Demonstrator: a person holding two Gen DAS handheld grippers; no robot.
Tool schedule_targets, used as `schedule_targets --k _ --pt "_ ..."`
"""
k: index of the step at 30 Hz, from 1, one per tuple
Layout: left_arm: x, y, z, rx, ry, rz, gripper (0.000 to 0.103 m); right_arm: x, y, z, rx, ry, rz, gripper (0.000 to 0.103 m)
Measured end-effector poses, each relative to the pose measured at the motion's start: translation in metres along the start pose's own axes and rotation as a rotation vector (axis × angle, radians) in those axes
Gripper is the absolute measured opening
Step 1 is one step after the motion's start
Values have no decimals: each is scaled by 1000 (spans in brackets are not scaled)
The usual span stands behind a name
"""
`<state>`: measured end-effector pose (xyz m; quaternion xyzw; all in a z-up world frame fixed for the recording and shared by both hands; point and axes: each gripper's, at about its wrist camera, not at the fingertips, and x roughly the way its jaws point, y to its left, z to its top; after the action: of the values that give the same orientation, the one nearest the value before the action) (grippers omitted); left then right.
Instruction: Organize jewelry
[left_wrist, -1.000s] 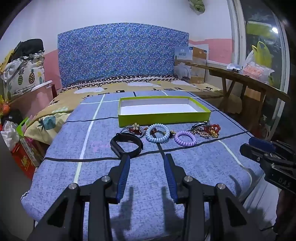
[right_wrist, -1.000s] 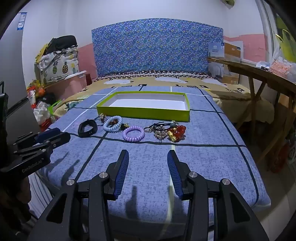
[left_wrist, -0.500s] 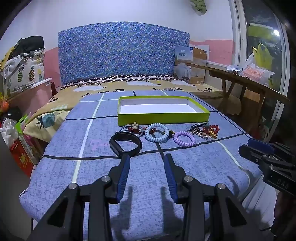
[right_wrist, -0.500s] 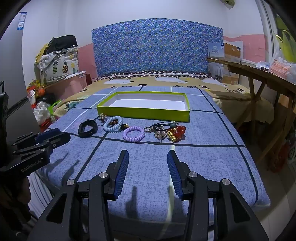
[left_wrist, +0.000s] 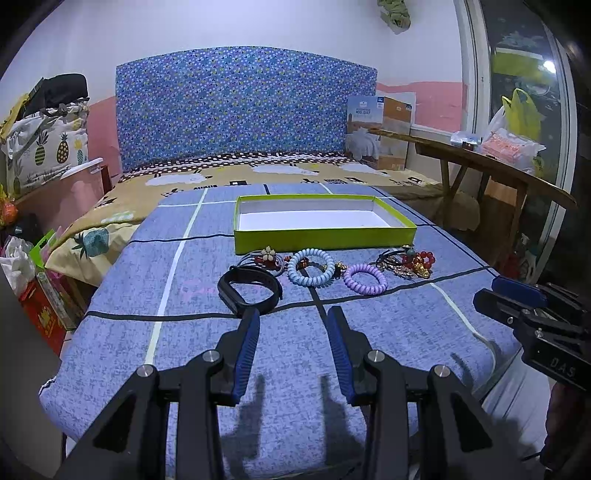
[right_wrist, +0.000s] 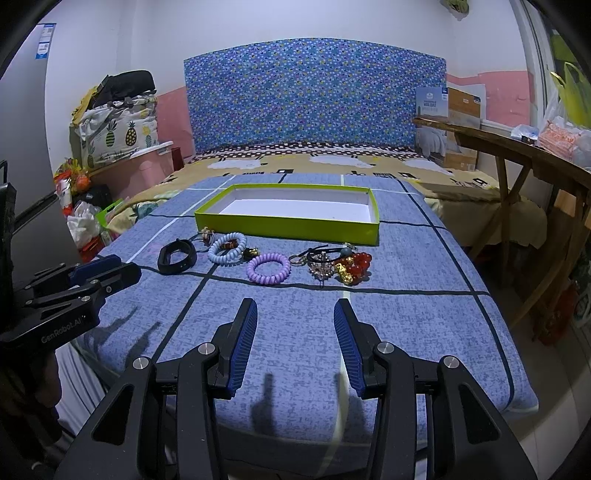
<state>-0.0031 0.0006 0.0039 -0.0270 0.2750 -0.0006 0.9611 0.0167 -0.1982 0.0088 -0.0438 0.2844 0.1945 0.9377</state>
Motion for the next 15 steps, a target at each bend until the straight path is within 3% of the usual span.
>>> schedule_targets --k 15 --pt "-2 2 1 -7 -6 1 40 -1 1 1 -3 -2 -1 44"
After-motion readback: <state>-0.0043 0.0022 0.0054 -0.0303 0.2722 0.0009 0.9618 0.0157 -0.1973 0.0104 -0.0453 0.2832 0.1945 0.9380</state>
